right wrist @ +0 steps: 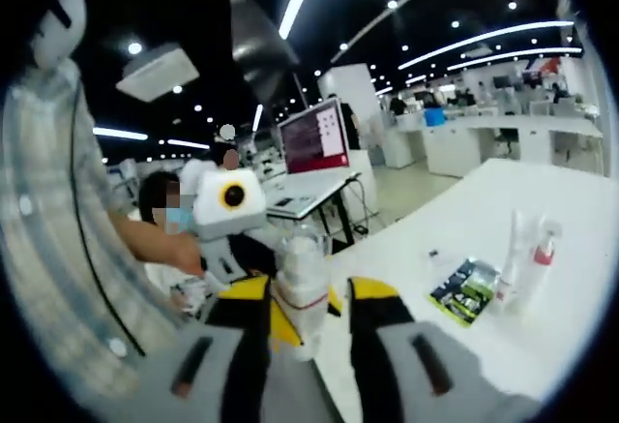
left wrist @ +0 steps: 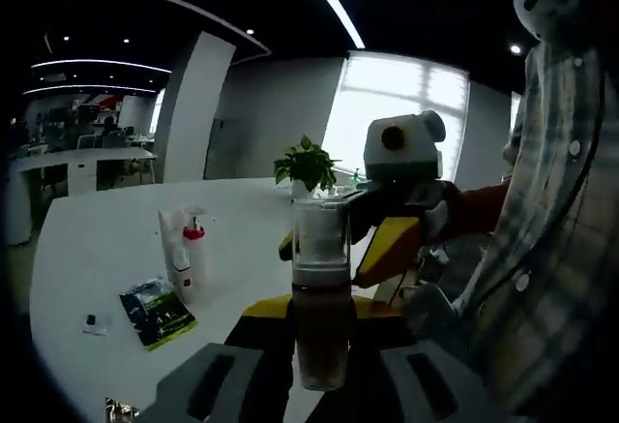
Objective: Arrange the skincare products in the storage area until every visible bottle or jar stands upright without overlapping.
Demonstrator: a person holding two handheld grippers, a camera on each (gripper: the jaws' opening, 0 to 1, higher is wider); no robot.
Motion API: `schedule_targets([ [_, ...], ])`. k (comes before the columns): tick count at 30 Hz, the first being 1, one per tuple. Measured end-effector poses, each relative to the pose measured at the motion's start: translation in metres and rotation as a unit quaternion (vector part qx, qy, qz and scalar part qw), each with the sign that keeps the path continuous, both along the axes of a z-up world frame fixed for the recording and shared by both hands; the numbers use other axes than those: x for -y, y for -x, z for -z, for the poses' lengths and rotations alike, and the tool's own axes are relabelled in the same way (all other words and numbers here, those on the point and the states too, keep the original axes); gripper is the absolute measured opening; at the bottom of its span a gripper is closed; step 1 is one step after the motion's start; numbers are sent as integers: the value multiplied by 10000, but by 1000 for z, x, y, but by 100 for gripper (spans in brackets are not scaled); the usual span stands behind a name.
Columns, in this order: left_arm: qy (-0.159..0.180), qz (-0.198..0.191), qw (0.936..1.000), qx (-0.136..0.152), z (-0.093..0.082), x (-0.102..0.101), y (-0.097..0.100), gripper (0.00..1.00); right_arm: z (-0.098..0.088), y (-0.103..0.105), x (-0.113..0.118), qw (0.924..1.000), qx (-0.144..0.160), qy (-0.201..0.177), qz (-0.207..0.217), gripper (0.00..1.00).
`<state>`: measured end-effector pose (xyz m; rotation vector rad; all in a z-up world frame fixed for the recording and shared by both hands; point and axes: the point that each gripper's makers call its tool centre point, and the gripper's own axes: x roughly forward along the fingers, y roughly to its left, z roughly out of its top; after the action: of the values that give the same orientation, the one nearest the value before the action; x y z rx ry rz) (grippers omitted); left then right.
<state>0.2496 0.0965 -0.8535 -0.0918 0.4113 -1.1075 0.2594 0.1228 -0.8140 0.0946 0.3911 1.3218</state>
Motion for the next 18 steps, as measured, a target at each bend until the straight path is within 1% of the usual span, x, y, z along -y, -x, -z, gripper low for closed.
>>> schedule_targets([
  [1, -7, 58, 10000, 4, 0, 3, 1, 21, -1, 2, -1, 10000, -22, -24, -37, 24],
  [3, -13, 74, 10000, -14, 0, 4, 0, 21, -2, 5, -2, 10000, -33, -2, -86, 21],
  [4, -11, 98, 9999, -32, 0, 4, 1, 21, -1, 4, -2, 10000, 13, 30, -51, 21],
  [9, 21, 197, 9998, -50, -1, 3, 3, 21, -3, 5, -3, 10000, 14, 9, -14, 22],
  [13, -57, 407, 9992, 17, 0, 9, 9, 21, -7, 8, -11, 10000, 69, -34, -55, 25],
  [14, -38, 420, 9991, 29, -1, 10, 10, 21, -7, 9, -12, 9999, 102, -8, -62, 23],
  [15, 2, 398, 9992, 6, -3, 10, 10, 21, -9, 7, -12, 9997, 217, -3, -78, 23],
  [18, 211, 370, 9991, -57, -7, 9, 9, 21, -11, 5, -11, 9999, 101, -78, -24, 23],
])
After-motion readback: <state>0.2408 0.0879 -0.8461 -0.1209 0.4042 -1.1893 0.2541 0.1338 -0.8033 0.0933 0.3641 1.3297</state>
